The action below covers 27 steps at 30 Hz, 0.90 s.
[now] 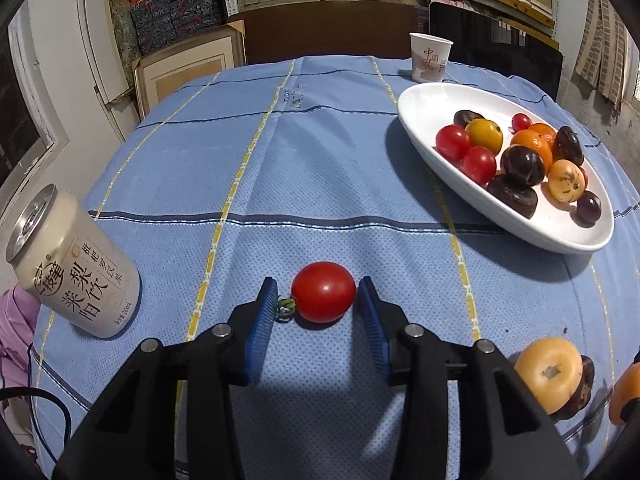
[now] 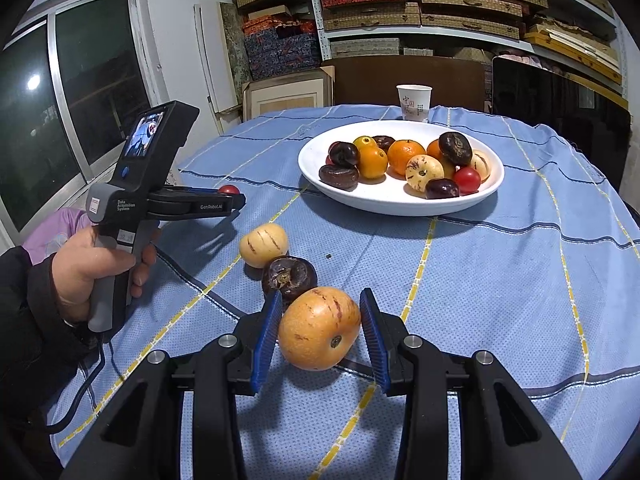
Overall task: Organize fruits
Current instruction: 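Grasp the lone red tomato with the left tool while the right tool holds the orange fruit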
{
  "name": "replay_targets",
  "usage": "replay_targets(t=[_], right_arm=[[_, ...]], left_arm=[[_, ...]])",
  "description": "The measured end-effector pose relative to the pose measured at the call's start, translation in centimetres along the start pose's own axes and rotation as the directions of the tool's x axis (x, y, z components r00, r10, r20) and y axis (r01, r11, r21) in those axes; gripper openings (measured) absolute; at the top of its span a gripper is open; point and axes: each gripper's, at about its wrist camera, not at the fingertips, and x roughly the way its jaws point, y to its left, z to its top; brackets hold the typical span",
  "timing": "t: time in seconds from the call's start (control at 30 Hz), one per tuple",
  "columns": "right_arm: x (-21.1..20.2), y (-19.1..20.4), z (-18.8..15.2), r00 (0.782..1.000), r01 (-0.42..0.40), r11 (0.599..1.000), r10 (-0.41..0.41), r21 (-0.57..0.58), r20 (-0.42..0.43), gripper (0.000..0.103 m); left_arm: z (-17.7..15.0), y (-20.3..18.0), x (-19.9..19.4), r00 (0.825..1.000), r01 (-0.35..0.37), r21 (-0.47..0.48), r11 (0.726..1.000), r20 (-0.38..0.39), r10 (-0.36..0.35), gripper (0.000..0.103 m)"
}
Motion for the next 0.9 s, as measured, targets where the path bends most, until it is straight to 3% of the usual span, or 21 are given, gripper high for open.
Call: replay_targets(t=[0.23,0.57,0.9], right_arm=[[0.0,0.0,0.0,1.000,0.001,1.000,-0.001,-0.001,0.001,0.041],[-0.1,-0.3,0.0,1.000,0.008,1.000,-0.008,0.009,0.011,0.041],[-0.2,-0.3,0.1,1.000,0.006,1.000,-0.006,0.010,0.012,0.041]], left_arm=[[-0.1,-0.3,-0.5,1.000,0.000,0.016,1.000,0.029,0.000,0.035],[-1.0,-0.9,-2.3,0.997,0.032,0.021,0.999,0.075,-0.034,0.034],[-1.5,-0.7,-2.0,0.997,0.072,-0.005,0.997,0.038,-0.072,0.034]])
